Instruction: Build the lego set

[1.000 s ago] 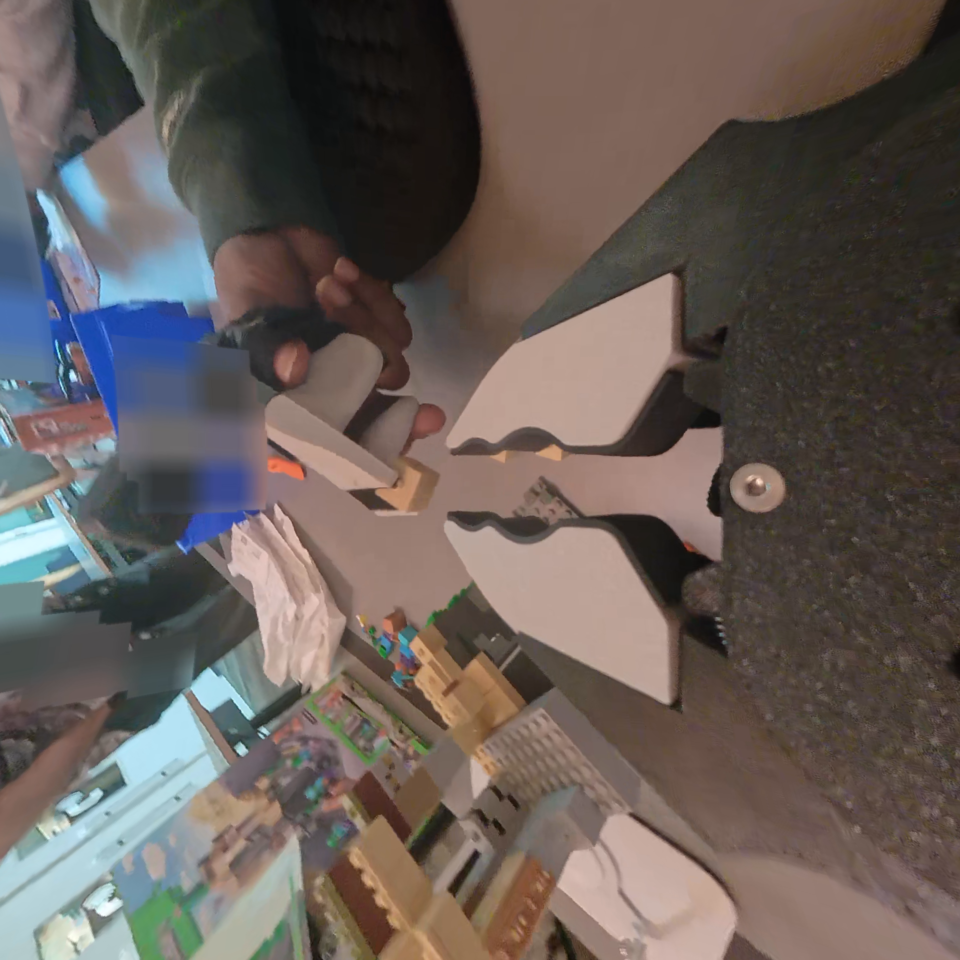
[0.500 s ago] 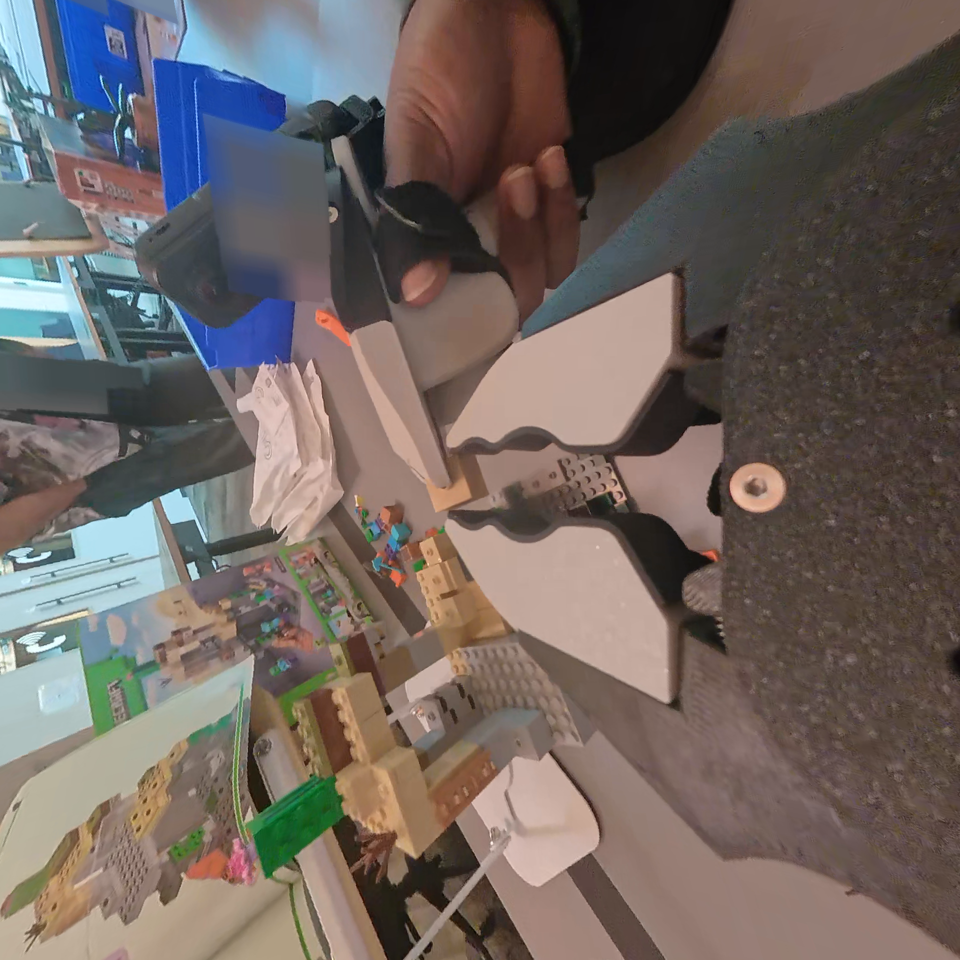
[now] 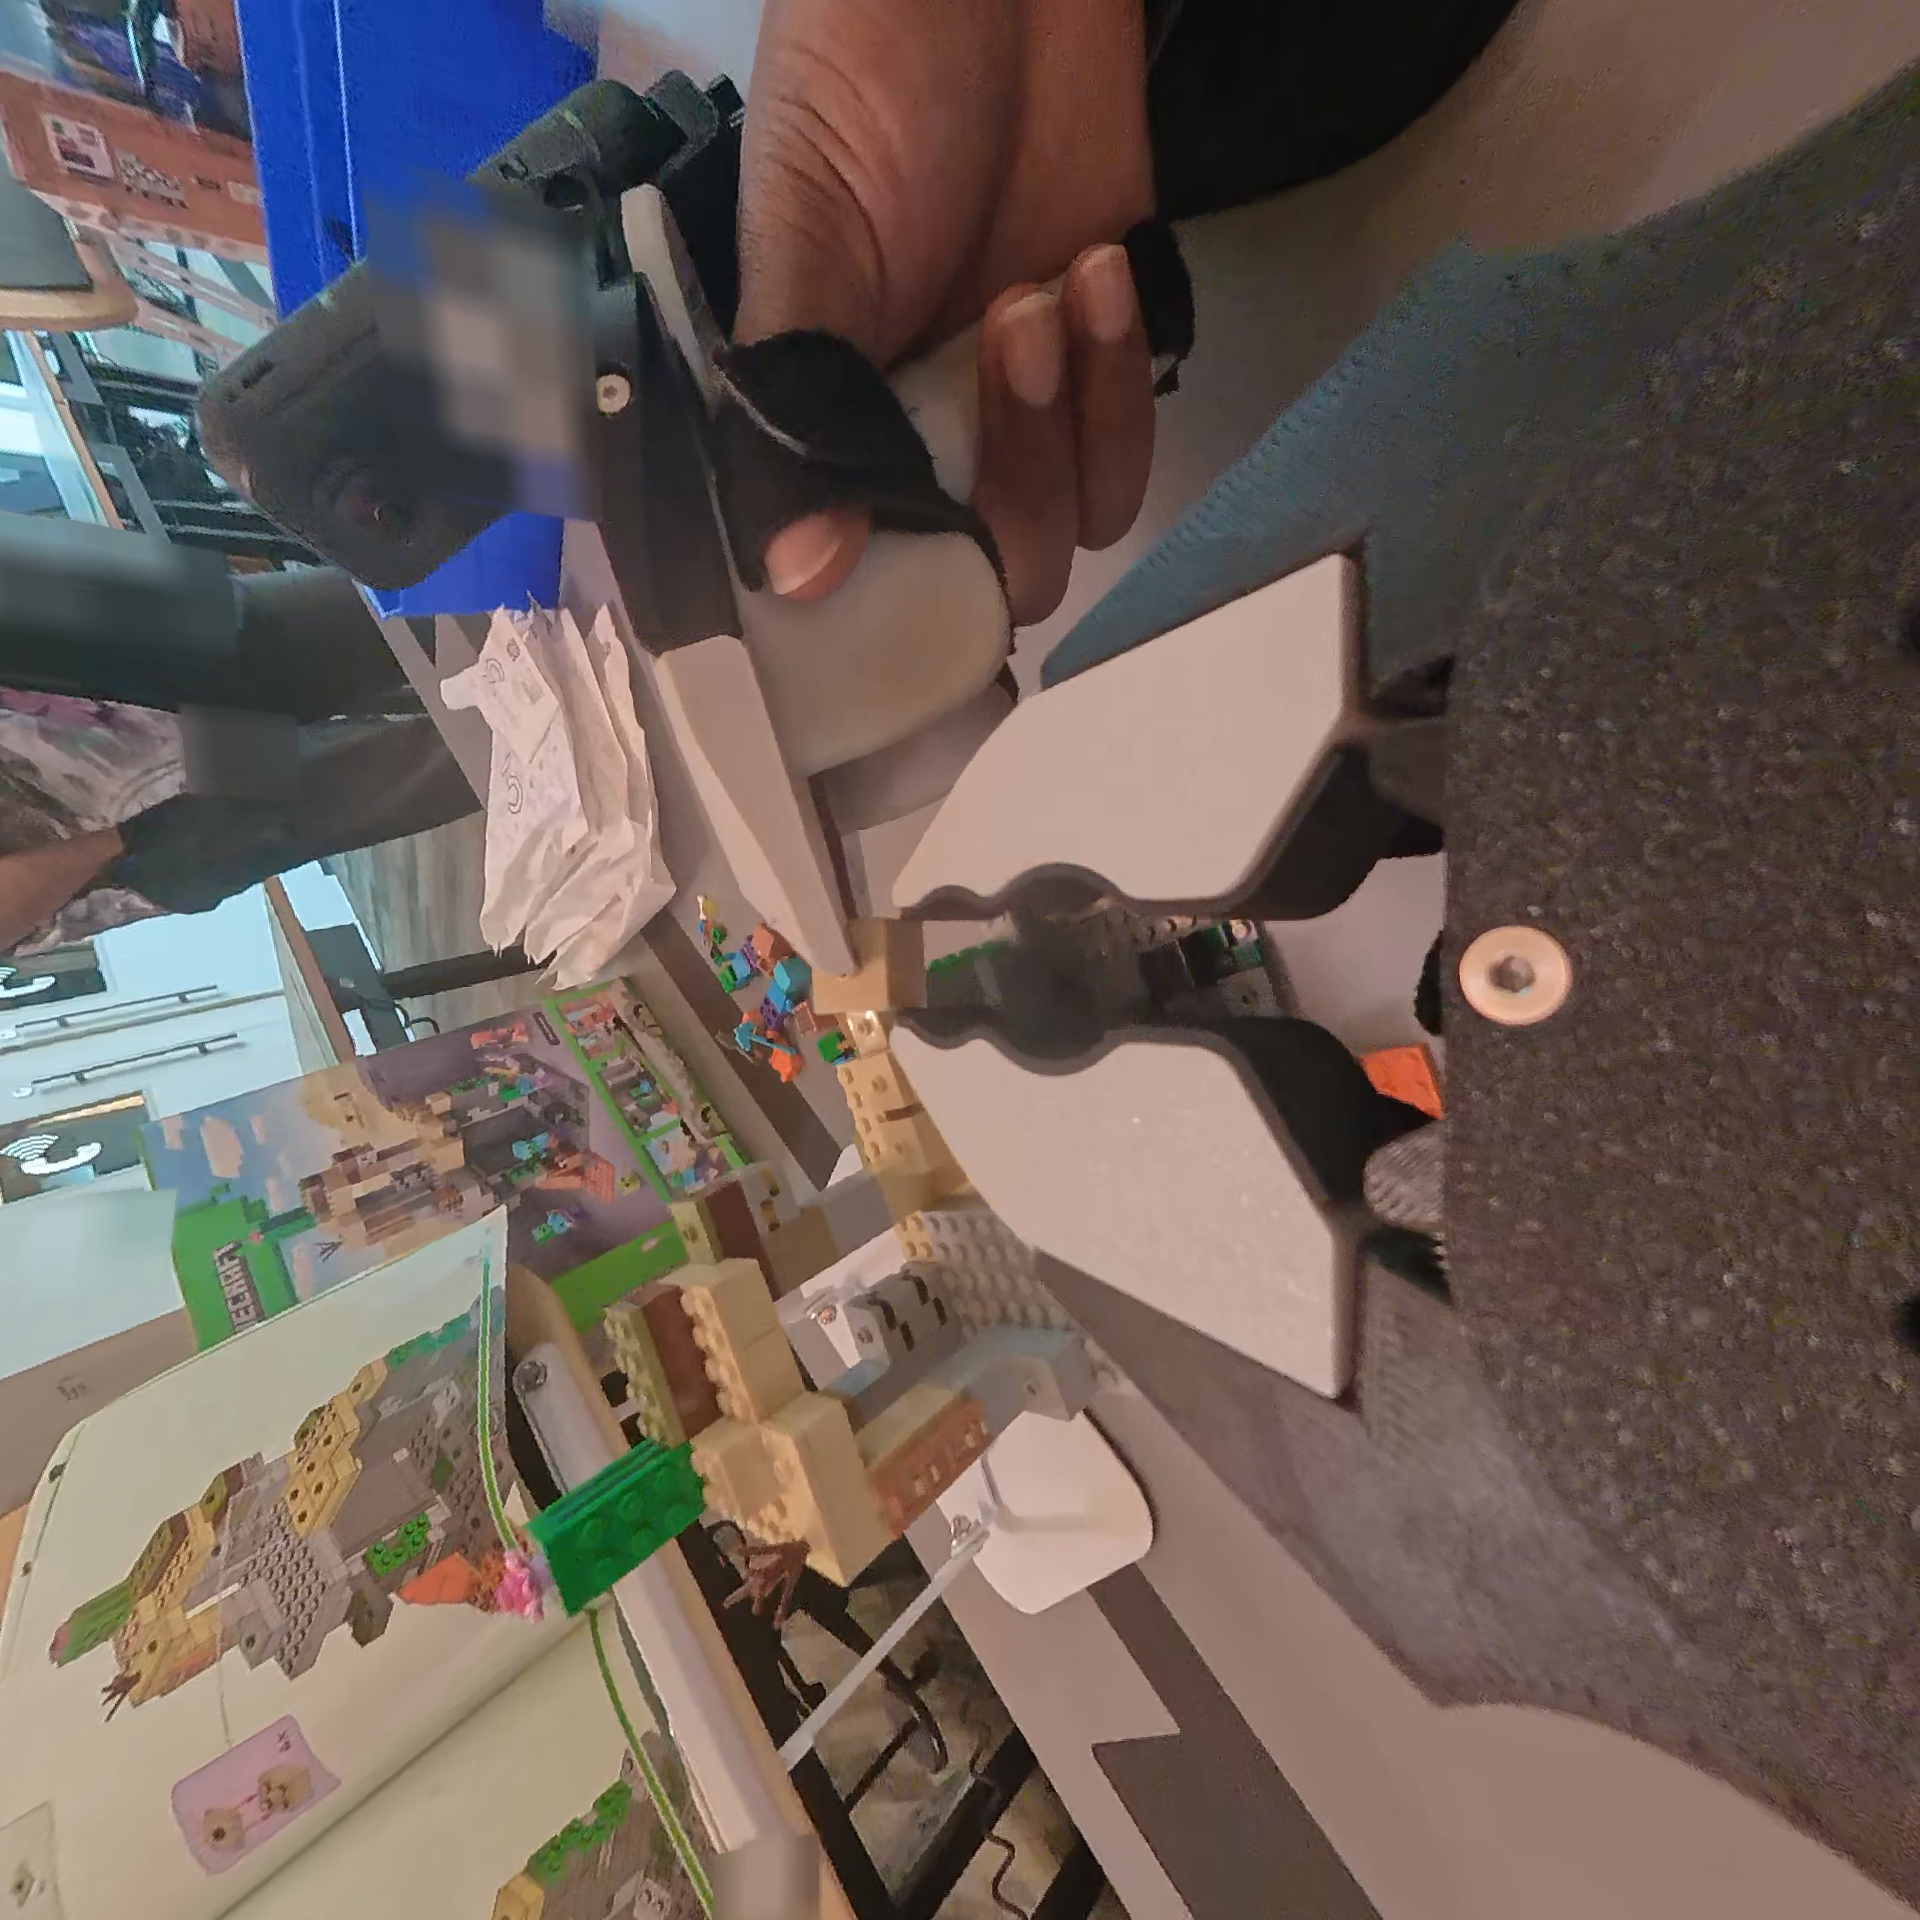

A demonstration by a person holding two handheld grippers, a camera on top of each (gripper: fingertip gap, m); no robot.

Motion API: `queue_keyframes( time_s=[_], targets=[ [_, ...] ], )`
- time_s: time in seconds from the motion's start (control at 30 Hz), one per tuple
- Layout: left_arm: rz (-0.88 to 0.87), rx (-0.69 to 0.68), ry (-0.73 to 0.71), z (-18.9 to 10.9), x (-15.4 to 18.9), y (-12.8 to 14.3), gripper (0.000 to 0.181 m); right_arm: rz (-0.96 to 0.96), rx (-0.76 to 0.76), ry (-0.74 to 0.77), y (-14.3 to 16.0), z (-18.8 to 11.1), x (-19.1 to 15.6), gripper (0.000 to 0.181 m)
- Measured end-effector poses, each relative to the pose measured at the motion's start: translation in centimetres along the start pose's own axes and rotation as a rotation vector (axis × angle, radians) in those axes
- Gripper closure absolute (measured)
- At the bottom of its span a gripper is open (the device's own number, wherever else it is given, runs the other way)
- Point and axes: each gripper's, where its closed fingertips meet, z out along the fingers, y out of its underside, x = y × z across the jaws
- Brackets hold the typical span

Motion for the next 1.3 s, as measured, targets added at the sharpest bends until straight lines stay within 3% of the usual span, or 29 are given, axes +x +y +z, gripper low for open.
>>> queue_keyframes(
  time_s=[0.13,0.17,0.4,0.57,1.3],
  targets=[
    [0.006,-0.017,-0.013,0.1,-0.3,0.1,0.167,0.022,-0.007,-0.017,-0.2,0.2,0.2,0.165],
    [0.003,-0.028,-0.032,0.1,-0.7,0.2,0.181,0.021,-0.011,-0.025,-0.3,0.3,0.2,0.165],
    [0.01,-0.041,-0.035,1.2,-1.8,0.0,0.181,-0.002,-0.02,-0.035,-1.5,0.9,0.7,0.165],
    [0.027,-0.028,-0.045,1.6,-1.7,-0.2,0.163,0.059,-0.007,-0.047,-1.7,0.8,1.1,0.165],
    [-0.017,-0.041,-0.084,2.6,-3.3,0.2,0.165,0.075,-0.024,-0.029,-1.9,2.5,2.5,0.165]
  ],
)
